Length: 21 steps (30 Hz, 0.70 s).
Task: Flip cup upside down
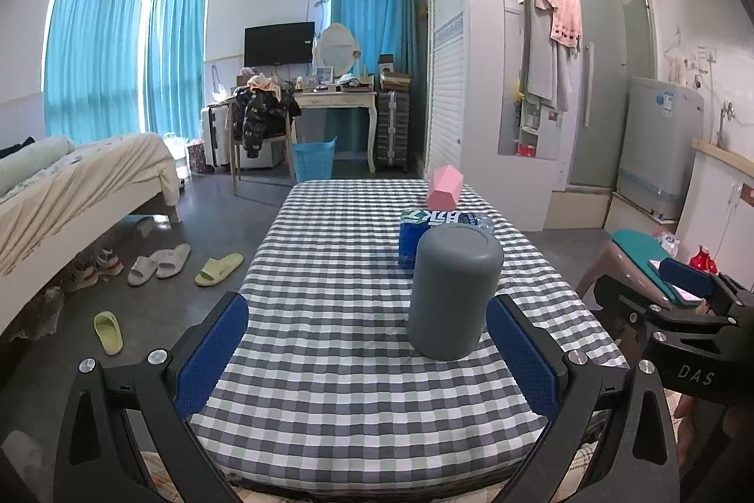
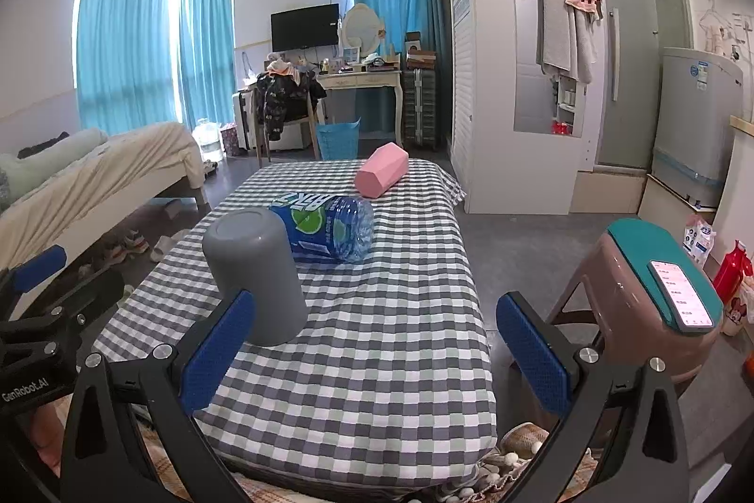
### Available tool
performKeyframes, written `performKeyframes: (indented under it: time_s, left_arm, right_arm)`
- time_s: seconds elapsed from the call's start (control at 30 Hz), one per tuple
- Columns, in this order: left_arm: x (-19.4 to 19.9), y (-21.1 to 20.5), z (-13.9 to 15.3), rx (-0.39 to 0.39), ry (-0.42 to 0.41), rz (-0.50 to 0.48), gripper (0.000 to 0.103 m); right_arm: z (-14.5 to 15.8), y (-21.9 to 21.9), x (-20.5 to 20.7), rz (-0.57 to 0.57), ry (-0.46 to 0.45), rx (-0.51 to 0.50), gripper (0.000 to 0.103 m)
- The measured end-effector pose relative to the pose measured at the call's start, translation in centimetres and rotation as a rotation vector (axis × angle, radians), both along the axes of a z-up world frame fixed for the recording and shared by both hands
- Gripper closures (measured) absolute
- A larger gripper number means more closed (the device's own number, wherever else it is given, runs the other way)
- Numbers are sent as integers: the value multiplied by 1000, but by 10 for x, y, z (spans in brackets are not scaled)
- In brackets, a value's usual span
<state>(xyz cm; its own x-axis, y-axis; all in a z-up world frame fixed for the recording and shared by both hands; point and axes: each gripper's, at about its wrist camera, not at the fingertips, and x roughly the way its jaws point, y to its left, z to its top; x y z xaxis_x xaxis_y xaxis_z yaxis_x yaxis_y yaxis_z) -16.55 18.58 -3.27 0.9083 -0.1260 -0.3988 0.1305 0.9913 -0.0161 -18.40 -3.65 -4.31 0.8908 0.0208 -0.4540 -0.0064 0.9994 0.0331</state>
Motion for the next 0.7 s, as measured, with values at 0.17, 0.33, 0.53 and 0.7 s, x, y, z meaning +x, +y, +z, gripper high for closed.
performKeyframes:
  time_s: [0.17,0.33,0.53,0.7]
  left_arm:
    - [1,1,-1,7,5,-2,0]
    - [1,4,-4,-5,16,0,0]
    - [1,6,-4,-17,24,5,0]
    - [1,5,-4,-13,24,1,0]
  right_arm:
    - [-1,1,1,-3,1,-5,0]
    - [-2,3,3,-7,2,-9,0]
    - [-4,3,3,-7,2,-12,0]
    - [-4,3,3,-7,3,-13,0]
